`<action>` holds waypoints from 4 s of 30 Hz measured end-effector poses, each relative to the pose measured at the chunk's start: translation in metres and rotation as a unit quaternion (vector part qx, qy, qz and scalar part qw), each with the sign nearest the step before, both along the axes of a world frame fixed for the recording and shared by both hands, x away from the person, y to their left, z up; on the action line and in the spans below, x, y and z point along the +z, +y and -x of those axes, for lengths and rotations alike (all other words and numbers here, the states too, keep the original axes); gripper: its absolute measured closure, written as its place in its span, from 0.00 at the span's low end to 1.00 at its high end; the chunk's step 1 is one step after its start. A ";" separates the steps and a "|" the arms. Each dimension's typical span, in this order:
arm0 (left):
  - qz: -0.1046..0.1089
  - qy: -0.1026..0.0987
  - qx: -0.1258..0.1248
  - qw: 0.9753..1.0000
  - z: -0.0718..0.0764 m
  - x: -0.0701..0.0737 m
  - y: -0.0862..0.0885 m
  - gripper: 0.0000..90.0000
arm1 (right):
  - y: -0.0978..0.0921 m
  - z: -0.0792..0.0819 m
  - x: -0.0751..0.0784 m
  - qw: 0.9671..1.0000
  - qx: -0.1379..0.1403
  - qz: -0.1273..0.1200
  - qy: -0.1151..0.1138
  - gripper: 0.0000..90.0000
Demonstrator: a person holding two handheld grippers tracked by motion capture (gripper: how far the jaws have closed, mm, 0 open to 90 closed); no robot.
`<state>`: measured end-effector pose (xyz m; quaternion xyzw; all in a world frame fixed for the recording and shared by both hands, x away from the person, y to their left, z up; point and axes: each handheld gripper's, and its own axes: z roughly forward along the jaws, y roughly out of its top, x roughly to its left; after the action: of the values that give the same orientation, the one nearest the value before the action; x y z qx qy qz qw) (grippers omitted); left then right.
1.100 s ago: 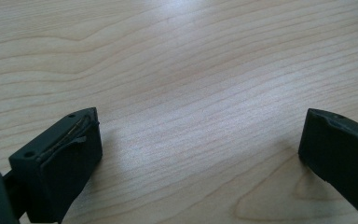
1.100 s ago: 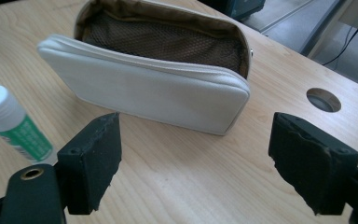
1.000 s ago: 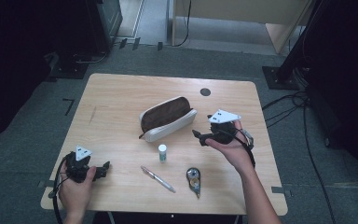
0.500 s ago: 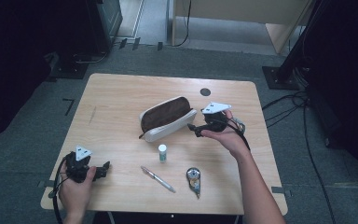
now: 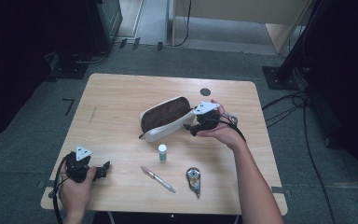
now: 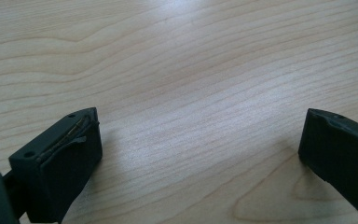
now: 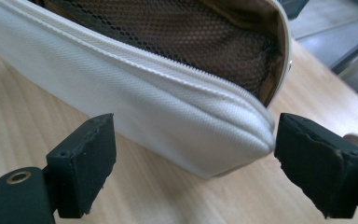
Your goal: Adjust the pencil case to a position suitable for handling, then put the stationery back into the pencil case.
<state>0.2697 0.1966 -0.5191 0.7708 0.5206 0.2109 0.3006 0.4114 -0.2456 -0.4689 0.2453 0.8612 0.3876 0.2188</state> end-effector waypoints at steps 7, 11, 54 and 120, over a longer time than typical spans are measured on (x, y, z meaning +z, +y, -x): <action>0.000 0.001 -0.001 1.000 0.000 0.000 0.000 0.00 | 0.000 -0.006 -0.009 1.000 0.010 -0.013 -0.007 0.14; 0.000 0.001 -0.001 1.000 0.000 0.000 0.000 0.00 | 0.001 -0.007 -0.015 1.000 0.021 -0.008 -0.017 0.13; 0.000 0.001 -0.001 1.000 0.000 0.000 0.000 0.00 | 0.020 0.054 0.022 0.999 0.018 -0.022 -0.044 0.94; 0.000 0.001 -0.003 1.000 0.000 0.000 0.000 0.00 | -0.001 0.207 0.000 0.981 -0.149 -0.126 0.021 0.48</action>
<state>0.2698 0.1962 -0.5190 0.7723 0.5187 0.2094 0.3012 0.2042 -0.2464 -0.4689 0.4042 0.7637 0.4510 0.2233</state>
